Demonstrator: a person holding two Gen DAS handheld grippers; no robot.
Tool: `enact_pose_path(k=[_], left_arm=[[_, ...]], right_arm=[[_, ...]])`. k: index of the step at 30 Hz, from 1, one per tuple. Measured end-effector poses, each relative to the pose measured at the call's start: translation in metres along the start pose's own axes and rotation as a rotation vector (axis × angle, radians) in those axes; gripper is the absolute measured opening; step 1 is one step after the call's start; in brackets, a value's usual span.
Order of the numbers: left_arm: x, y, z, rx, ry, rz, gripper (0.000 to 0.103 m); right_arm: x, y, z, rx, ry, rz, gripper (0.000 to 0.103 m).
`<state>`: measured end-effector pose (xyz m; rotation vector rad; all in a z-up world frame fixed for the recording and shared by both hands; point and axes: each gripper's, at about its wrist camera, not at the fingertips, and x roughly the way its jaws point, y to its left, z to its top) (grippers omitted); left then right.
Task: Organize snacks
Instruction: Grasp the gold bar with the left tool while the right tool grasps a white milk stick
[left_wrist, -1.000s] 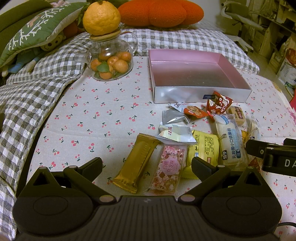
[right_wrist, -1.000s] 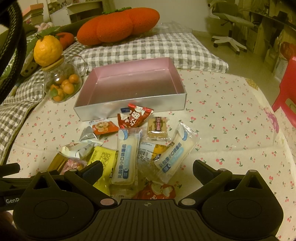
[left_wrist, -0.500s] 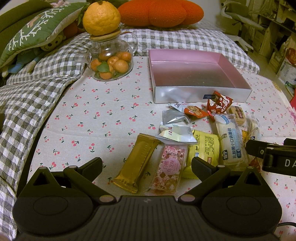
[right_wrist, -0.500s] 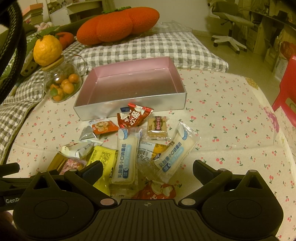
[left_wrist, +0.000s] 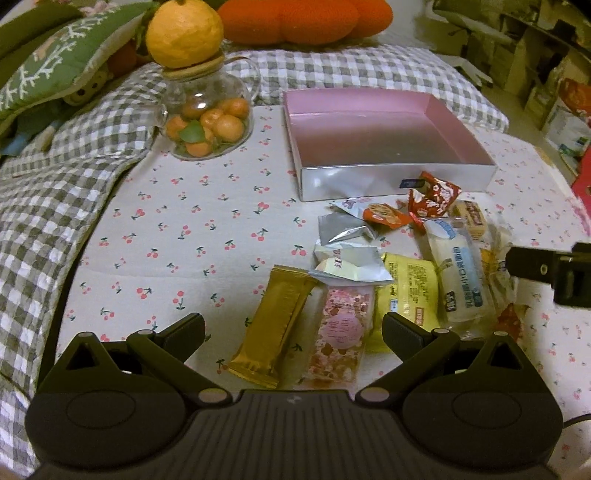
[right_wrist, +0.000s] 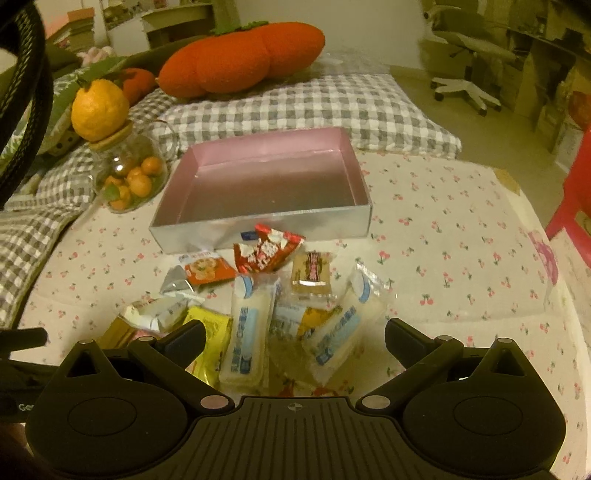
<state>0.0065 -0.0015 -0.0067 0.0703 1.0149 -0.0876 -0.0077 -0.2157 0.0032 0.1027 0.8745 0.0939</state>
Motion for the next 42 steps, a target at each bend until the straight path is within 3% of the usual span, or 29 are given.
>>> enact_pose_path(k=[5, 12, 14, 16, 21, 25, 28, 33, 38, 42], left_arm=[[0.001, 0.011, 0.01, -0.021, 0.021, -0.055, 0.097], [0.013, 0.029, 0.025, -0.036, 0.077, -0.159, 0.084], [0.02, 0.036, 0.027, -0.033, 0.092, -0.182, 0.083], [0.031, 0.041, 0.028, -0.026, 0.12, -0.204, 0.076], [0.053, 0.056, 0.022, -0.052, 0.159, -0.273, 0.061], [0.063, 0.059, 0.022, -0.059, 0.202, -0.312, 0.05], [0.07, 0.059, 0.022, -0.041, 0.229, -0.287, 0.043], [0.07, 0.054, 0.022, 0.007, 0.218, -0.265, 0.043], [0.069, 0.042, 0.02, 0.09, 0.2, -0.209, 0.04], [0.069, 0.033, 0.018, 0.138, 0.182, -0.166, 0.03]], right_arm=[[0.004, -0.017, 0.018, 0.046, 0.023, 0.096, 0.103], [0.026, -0.034, 0.027, 0.178, 0.125, 0.317, 0.102], [0.032, -0.032, 0.025, 0.173, 0.15, 0.351, 0.102], [0.041, -0.026, 0.023, 0.16, 0.176, 0.362, 0.102], [0.06, -0.016, 0.015, 0.147, 0.226, 0.34, 0.092], [0.071, -0.011, 0.011, 0.136, 0.244, 0.304, 0.074], [0.079, -0.009, 0.01, 0.136, 0.243, 0.271, 0.068], [0.08, -0.006, 0.011, 0.13, 0.218, 0.235, 0.062], [0.078, 0.002, 0.009, 0.081, 0.19, 0.167, 0.041], [0.076, 0.006, 0.007, 0.059, 0.168, 0.145, 0.032]])
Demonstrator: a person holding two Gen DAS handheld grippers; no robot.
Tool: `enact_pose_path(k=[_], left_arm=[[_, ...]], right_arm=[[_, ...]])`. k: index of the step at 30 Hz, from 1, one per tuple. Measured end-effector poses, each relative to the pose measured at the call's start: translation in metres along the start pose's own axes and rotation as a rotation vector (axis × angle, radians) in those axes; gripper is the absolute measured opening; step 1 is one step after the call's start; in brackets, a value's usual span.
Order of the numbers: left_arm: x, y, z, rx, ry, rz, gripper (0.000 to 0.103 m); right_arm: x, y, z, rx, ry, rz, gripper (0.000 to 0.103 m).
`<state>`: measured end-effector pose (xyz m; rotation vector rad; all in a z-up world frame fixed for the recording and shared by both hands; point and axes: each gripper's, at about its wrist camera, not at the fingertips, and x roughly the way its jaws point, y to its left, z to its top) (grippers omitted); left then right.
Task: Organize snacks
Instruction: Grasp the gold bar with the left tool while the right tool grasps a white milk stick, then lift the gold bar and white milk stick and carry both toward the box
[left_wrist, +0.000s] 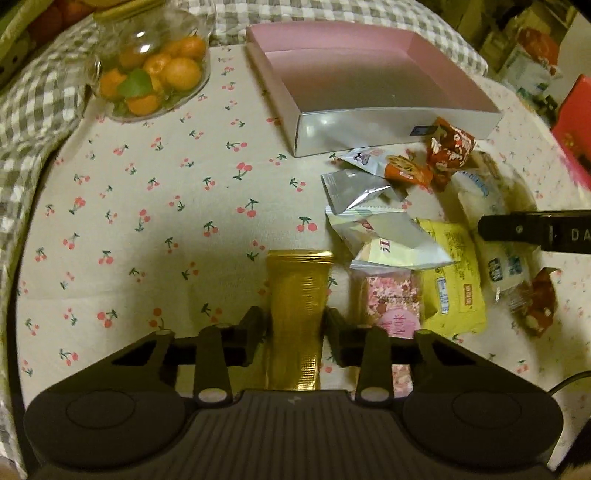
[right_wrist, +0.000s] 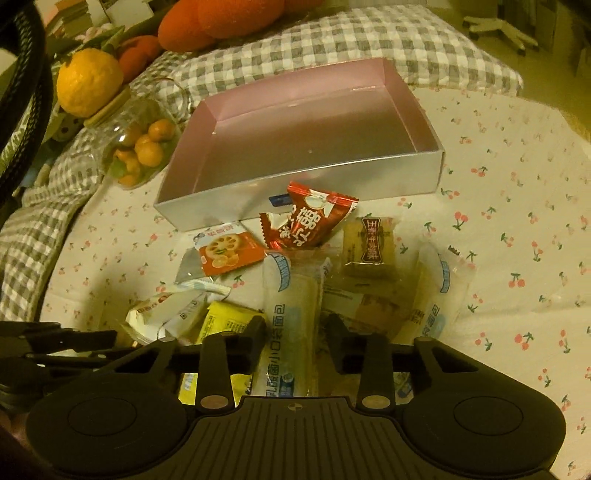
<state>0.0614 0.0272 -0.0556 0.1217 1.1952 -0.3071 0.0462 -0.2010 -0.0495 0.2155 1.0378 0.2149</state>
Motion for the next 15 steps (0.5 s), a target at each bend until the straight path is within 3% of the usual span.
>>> enact_pose_path(k=[4, 15], left_arm=[[0.0, 0.002, 0.001, -0.011, -0.01, 0.002, 0.029], [-0.009, 0.011, 0.001, -0.097, -0.044, -0.037, 0.029]], right_arm=[[-0.002, 0.002, -0.001, -0.001, -0.004, 0.016, 0.023], [-0.008, -0.006, 0.002, 0.055, -0.009, 0.067, 0.02]])
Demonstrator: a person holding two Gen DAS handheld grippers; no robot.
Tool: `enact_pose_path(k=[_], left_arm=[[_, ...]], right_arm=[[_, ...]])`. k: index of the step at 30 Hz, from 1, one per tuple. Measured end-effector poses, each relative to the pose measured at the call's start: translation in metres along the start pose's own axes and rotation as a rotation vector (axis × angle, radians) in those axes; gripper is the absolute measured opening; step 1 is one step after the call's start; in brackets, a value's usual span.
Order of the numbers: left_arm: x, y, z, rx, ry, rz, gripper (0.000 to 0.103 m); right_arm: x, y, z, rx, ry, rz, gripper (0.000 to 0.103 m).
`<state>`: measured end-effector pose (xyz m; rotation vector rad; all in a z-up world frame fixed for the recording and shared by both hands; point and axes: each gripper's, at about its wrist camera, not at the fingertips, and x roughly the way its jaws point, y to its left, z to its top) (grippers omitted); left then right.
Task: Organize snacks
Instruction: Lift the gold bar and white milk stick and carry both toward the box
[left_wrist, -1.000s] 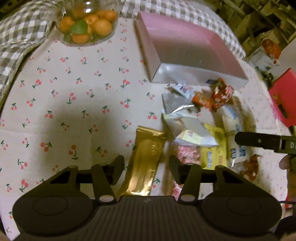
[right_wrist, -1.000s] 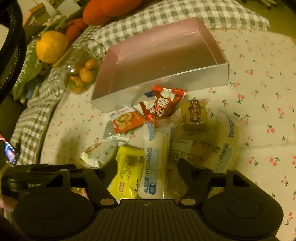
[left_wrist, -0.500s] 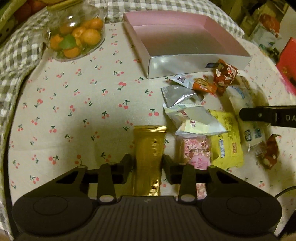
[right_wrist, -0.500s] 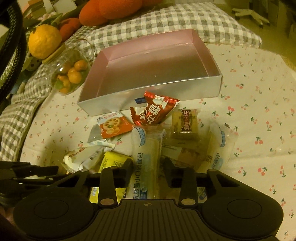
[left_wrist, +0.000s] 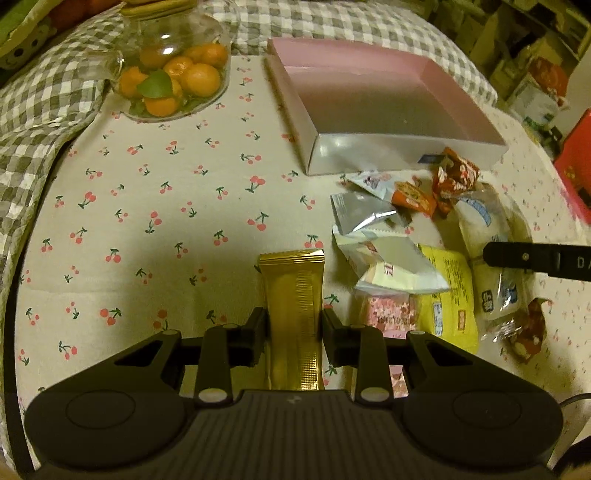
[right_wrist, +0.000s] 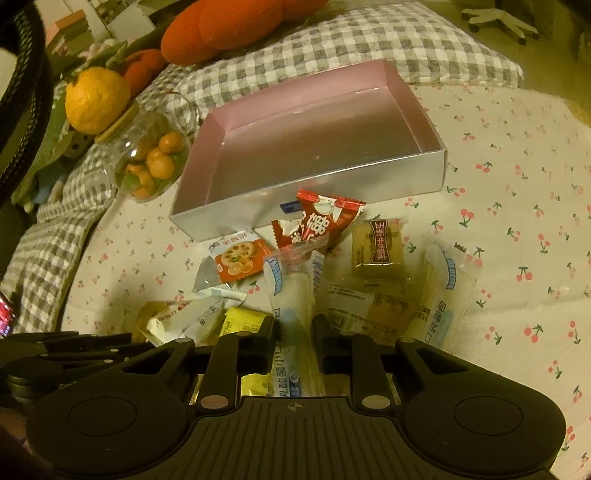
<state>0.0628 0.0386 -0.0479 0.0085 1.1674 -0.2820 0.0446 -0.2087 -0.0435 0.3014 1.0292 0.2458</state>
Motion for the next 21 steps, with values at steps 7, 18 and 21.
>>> enact_pose_path(k=[7, 18, 21], left_arm=[[-0.012, 0.006, 0.006, -0.046, -0.035, -0.019, 0.029], [-0.009, 0.006, 0.007, -0.06, -0.027, -0.017, 0.029], [-0.007, 0.005, 0.007, -0.06, -0.023, -0.018, 0.029]], right_arm=[[-0.011, -0.002, 0.006, 0.031, -0.027, 0.039, 0.012], [0.01, -0.011, 0.005, 0.078, 0.042, 0.04, 0.031], [0.015, -0.008, 0.002, 0.056, 0.043, 0.03, 0.031]])
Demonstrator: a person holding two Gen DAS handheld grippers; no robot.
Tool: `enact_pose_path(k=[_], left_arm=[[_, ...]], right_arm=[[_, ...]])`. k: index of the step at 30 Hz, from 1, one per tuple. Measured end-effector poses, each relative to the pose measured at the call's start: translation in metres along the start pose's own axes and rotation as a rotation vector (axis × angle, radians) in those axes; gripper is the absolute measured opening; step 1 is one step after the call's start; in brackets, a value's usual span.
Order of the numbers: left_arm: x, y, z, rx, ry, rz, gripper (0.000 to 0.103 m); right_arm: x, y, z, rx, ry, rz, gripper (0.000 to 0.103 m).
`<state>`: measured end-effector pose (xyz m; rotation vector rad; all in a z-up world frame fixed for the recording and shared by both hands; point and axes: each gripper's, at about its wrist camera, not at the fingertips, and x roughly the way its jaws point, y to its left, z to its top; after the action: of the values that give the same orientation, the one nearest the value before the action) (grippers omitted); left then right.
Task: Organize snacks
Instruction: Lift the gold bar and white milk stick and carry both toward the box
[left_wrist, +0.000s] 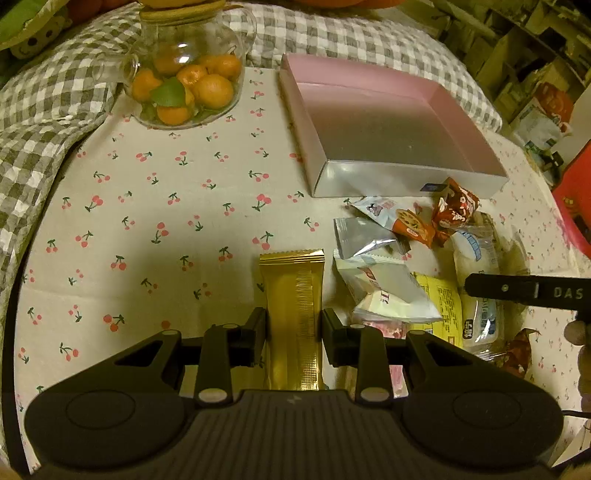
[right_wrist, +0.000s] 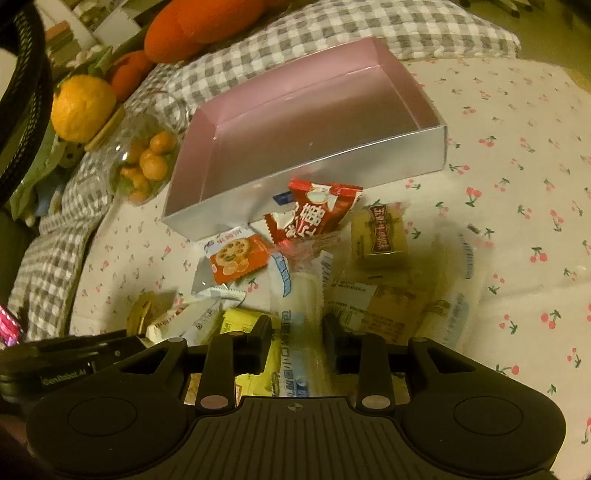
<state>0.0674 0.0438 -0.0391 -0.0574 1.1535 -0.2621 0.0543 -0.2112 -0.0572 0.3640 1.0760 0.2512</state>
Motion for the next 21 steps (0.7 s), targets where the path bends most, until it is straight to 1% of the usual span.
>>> enact_pose_path(k=[6, 11, 17, 21], left_arm=[[0.002, -0.004, -0.001, 0.007, 0.005, 0.005, 0.029], [0.001, -0.003, 0.0, 0.001, -0.002, 0.004, 0.029], [-0.006, 0.001, 0.003, -0.015, -0.026, -0.002, 0.029], [-0.012, 0.005, 0.007, -0.037, -0.048, -0.009, 0.029]], right_arm=[[0.011, 0.013, -0.007, -0.076, 0.003, -0.043, 0.031], [0.01, 0.019, -0.005, -0.081, -0.03, -0.081, 0.023], [-0.003, 0.015, 0.002, -0.027, -0.059, -0.04, 0.022], [-0.017, 0.013, 0.008, 0.01, -0.085, 0.012, 0.022]])
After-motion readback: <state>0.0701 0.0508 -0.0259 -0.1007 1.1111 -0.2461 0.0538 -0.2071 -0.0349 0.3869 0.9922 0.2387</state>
